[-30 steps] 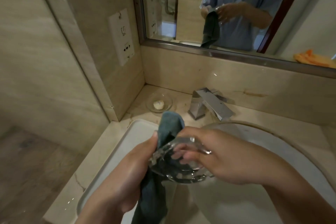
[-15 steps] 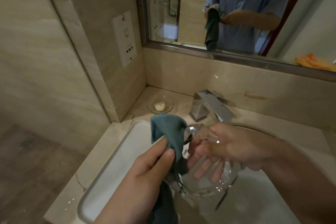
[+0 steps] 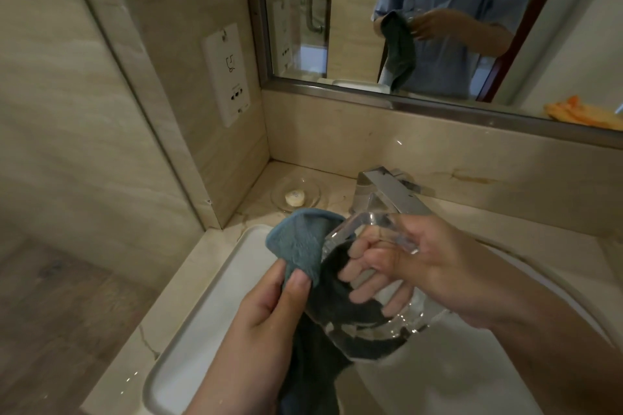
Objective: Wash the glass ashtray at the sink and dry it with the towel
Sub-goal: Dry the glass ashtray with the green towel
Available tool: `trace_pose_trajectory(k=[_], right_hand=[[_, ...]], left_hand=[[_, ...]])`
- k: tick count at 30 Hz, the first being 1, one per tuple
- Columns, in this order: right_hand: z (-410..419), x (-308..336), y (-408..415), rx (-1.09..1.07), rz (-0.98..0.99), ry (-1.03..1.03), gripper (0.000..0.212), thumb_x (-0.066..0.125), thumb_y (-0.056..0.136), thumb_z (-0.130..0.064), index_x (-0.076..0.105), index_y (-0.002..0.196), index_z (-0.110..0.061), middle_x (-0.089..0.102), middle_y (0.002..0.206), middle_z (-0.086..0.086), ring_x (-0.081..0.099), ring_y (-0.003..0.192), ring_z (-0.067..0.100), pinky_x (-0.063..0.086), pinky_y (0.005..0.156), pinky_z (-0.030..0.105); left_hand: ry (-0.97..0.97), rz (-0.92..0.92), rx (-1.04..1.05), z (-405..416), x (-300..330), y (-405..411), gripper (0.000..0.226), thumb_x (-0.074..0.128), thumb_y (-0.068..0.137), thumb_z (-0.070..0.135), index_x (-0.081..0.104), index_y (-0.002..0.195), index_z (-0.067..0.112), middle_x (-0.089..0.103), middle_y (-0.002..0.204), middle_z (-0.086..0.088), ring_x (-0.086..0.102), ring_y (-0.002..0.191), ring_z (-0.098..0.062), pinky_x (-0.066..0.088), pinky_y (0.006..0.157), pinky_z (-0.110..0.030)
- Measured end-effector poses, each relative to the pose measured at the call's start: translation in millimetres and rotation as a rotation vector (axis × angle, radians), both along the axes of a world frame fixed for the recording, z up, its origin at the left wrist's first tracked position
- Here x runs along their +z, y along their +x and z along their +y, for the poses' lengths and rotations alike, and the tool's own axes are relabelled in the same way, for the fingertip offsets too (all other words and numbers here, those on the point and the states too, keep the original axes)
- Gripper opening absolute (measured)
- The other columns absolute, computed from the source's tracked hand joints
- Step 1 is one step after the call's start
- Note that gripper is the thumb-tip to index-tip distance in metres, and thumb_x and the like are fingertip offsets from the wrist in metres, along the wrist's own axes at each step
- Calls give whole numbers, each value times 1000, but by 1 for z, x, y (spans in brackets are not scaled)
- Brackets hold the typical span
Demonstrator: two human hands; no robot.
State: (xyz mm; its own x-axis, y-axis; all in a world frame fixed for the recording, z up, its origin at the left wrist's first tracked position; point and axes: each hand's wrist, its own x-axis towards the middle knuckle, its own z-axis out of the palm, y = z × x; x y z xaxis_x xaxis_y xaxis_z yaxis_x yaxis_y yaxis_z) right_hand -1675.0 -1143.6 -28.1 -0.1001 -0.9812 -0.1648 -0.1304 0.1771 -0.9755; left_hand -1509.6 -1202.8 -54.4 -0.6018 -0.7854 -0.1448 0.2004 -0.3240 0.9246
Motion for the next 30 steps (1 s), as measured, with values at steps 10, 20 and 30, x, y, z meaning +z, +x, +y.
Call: trace_pose_trajectory(k=[10, 20, 30], right_hand=[[-5, -12, 19, -275, -230, -88, 20, 53, 76, -27, 61, 89, -13, 76, 84, 1, 73, 74, 21, 56, 49, 27], [-7, -26, 35, -489, -303, -252, 15, 48, 84, -21, 61, 90, -15, 76, 86, 1, 73, 76, 20, 57, 52, 26], [-2, -23, 35, -446, -336, -254, 17, 49, 76, -27, 60, 86, -19, 76, 89, -5, 74, 78, 22, 57, 58, 26]], left_hand=[[182, 219, 91, 7, 4, -17, 34, 45, 76, 23, 73, 93, 16, 76, 91, -7, 72, 80, -16, 55, 59, -21], [289, 126, 118, 9, -7, -16, 30, 51, 70, 23, 73, 87, 11, 74, 90, -16, 72, 78, -25, 60, 63, -29], [157, 33, 114, -15, 13, -14, 43, 42, 88, 3, 68, 56, 13, 63, 54, -6, 59, 49, -11, 47, 46, -17]])
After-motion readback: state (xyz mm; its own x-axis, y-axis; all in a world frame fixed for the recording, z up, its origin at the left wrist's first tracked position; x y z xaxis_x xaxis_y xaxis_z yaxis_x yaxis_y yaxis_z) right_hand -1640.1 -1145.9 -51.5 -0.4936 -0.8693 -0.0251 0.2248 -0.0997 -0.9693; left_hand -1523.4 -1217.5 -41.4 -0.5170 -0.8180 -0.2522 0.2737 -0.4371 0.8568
